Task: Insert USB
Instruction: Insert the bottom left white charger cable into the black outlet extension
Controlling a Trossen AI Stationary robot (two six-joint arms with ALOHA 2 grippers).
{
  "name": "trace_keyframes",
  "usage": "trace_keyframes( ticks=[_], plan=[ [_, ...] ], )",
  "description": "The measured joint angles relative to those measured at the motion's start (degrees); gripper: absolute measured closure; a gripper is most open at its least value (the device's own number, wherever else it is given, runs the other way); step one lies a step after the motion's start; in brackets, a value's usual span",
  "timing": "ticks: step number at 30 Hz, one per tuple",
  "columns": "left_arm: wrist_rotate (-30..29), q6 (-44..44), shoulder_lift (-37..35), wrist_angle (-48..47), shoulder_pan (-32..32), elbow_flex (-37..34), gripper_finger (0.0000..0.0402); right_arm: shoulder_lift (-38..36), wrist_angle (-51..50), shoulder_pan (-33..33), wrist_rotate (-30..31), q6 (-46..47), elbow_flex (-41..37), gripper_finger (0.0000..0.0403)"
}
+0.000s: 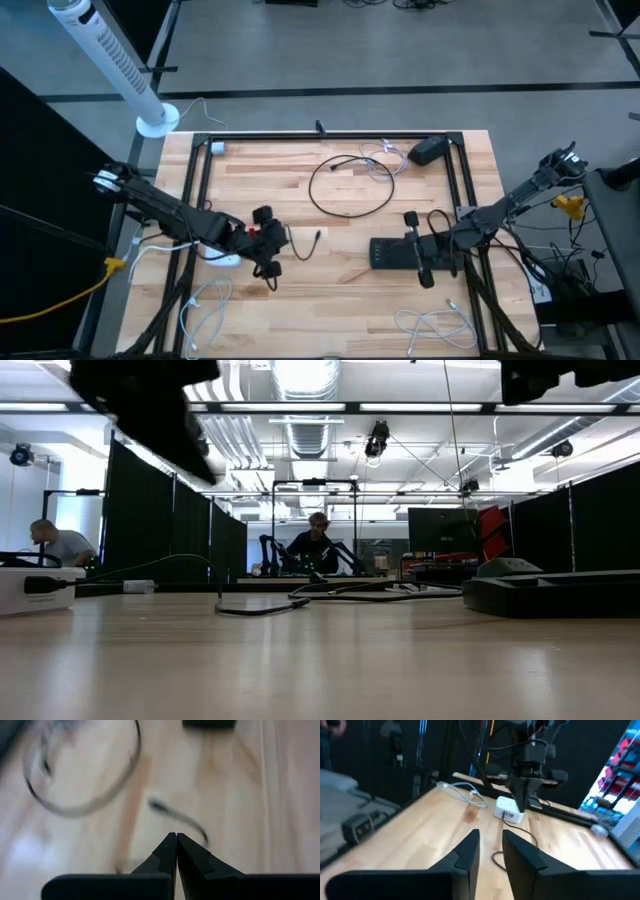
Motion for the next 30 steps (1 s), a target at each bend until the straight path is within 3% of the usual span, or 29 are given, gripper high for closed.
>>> trace_keyframes(
  ticks=[5, 9, 16, 23, 26, 30],
  plan=[
    [12.1, -19.6, 0.9, -15.7, -1.7, 3.8, 0.0399, 5.0, 0.1, -0.5, 1.1, -1.2, 1.4, 0.0287],
    [19.1, -32.9, 1.2, -20.4, -4.6, 3.9, 0.0372, 8.9, 0.3, -0.9, 1.1, -0.5, 1.8, 0.0263],
    [21.7, -52.7, 1.2, -20.7, -12.1, 1.8, 0.0268, 13.5, 1.2, -0.9, 1.1, 0.6, 1.8, 0.0237],
    [27.0, -63.8, 1.3, -17.6, -16.0, -5.3, 0.0151, 14.0, 1.2, -0.9, 1.0, 4.2, 1.8, 0.0227],
    [27.1, -68.0, 1.3, -12.2, -17.8, -8.8, 0.0126, 13.9, 1.2, -0.8, 1.0, 5.4, 1.8, 0.0227],
    [27.2, -73.5, 2.7, -9.0, -20.8, -11.9, 0.0127, 13.9, 1.5, -0.8, 0.9, 7.8, 1.8, 0.0226]
  ],
)
